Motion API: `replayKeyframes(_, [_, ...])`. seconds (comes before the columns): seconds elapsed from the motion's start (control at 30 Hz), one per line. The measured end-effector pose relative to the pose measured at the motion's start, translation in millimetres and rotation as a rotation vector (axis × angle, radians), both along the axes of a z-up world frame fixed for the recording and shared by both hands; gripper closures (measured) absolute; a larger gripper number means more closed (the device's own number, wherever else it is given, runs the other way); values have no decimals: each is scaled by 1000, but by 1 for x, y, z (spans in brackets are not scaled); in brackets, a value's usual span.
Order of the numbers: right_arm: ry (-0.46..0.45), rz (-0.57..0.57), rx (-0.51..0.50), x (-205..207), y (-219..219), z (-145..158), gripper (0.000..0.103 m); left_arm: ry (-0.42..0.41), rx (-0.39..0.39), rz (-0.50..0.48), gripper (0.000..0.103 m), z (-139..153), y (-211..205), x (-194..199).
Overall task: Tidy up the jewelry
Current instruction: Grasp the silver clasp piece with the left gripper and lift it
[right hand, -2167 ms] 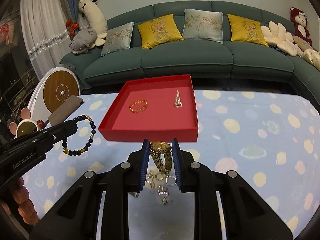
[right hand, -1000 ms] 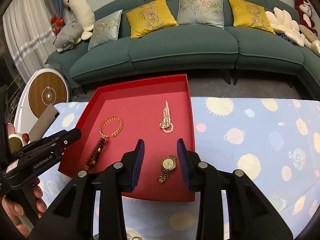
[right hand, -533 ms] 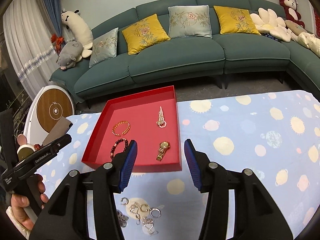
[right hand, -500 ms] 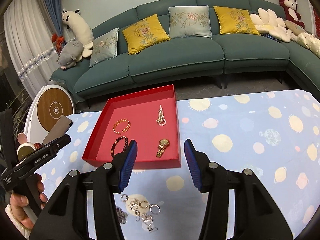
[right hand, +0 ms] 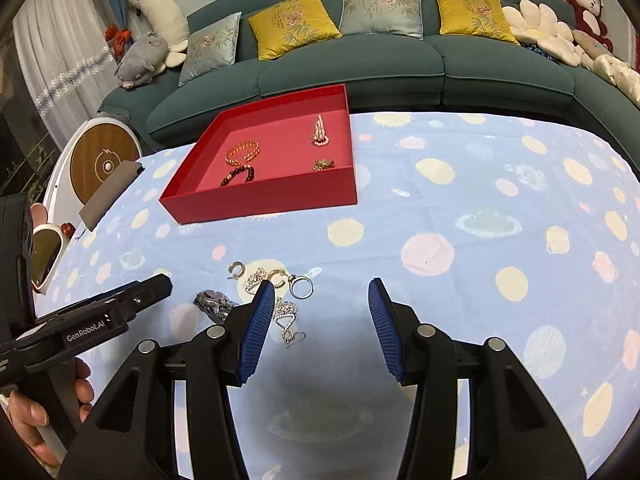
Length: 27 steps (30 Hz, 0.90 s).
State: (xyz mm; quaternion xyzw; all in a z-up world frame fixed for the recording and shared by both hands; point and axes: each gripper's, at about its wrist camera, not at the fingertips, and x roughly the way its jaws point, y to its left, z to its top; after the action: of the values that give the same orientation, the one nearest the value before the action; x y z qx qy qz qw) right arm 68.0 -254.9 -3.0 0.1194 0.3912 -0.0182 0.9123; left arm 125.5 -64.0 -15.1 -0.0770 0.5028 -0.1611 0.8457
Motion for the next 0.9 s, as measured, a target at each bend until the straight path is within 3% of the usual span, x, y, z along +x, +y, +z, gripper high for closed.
replayKeyframes(0.23, [-12,-5,15,1,-4,0,56,-6,118,5,43,-26,-21,4])
replayKeyframes(0.4, [5,5,23,3,-4,-7,56,-55,178,-8,37,-26,-16,0])
replayKeyframes(0.47, [8,13,26,3,-3,-7,56,-50,177,-9,33,-27,-8,-2])
replayKeyframes(0.73, [1,32,25,-4,3,-4,56,-41,194,8,33,-28,11,-6])
replayKeyframes(0.9, [0,34,24,-3,6,-4,56,-19,131,11,34,-24,8,-5])
